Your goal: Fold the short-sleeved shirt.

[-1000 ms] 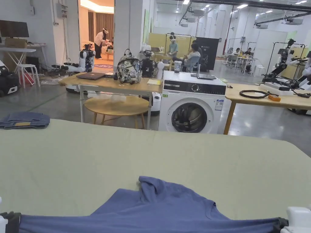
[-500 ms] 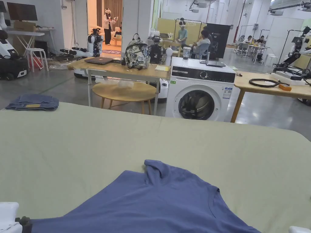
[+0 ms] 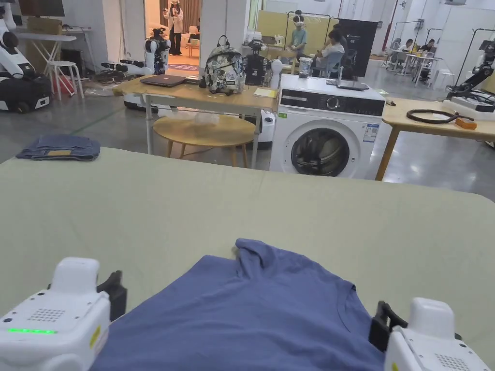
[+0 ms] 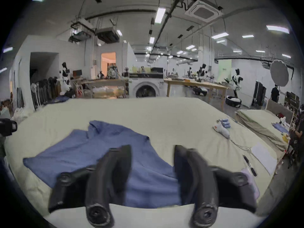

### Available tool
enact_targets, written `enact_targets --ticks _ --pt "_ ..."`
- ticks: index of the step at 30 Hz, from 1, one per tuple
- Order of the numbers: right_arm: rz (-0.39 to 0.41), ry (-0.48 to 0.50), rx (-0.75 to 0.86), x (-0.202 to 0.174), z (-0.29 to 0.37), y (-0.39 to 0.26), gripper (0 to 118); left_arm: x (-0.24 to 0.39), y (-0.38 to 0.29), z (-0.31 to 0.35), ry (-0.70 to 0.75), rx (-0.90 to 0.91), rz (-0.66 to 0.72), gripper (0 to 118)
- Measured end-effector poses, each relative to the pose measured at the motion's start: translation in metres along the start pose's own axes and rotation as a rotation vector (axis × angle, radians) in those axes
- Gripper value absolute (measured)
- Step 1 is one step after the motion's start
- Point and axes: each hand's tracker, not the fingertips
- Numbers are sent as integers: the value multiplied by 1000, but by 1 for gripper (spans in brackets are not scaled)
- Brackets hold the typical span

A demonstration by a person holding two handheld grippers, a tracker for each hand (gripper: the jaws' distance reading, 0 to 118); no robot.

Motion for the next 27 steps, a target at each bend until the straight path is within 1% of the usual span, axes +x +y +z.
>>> enact_targets --ticks 1,2,3,6,10,12,15,17,18,21,27 --pt "3 9 26 -9 1 3 22 11 3 0 2 10 -26 12" --pt "6 28 36 -16 1 5 17 20 6 1 -6 26 -36 7" --pt "11 34 47 -24 1 8 7 28 9 2 -12 39 -37 0" --pt "37 89 73 -42 1 14 0 47 15 2 -38 48 -32 0" --pt "16 103 100 -53 4 19 0 55 19 0 -49 48 -15 0" --pt "10 90 105 -57 3 20 0 56 19 -3 -49 30 5 0" --pt "-7 93 88 -59 1 20 0 51 19 -6 -68 -40 21 0" --pt "-1 95 74 -60 -1 19 0 45 17 -7 -67 -85 35 0" --pt "3 93 69 -62 -2 17 0 40 15 -8 -78 -137 36 0" --pt "34 97 40 -64 -7 13 0 20 5 -9 -48 -208 60 0" --pt "22 114 -27 -63 -23 -2 0 -50 -16 -22 -36 -385 189 0"
